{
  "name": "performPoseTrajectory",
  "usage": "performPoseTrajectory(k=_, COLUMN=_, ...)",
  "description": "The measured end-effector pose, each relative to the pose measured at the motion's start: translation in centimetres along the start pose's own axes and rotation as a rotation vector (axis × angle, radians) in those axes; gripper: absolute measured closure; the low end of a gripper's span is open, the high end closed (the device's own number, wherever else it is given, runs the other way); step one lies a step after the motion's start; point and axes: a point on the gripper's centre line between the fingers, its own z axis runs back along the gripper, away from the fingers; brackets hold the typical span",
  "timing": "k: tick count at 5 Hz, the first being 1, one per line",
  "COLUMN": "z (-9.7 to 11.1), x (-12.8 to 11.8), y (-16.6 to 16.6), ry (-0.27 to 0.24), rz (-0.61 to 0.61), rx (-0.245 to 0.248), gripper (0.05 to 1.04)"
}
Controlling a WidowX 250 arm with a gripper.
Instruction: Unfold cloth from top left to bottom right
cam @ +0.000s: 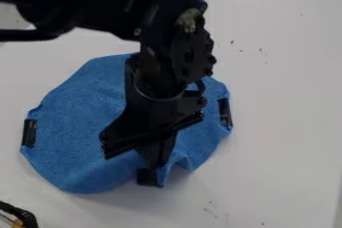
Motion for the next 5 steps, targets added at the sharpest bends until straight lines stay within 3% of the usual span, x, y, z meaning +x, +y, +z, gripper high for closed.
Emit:
performPoseTrajectory(k=1, z=-1.2, x=-1.7, y=0.1, ry=0.016, rz=0.053, rx=-0.020, gripper=1.010)
performPoseTrajectory(k=2, z=-2.3, x=-3.1, y=0.4, ry=-0.005, rz=0.124, rx=-0.061, gripper=0.863)
performPoseTrajectory(k=4, z=-2.6, x=-3.0, y=0.4, ry=0.013, rz=0.114, rx=-0.077, gripper=0.292)
performPoseTrajectory(k=5, z=-2.6, x=-2.9, y=0.3, ry=0.013, rz=0.103, rx=-0.077, gripper=0.085)
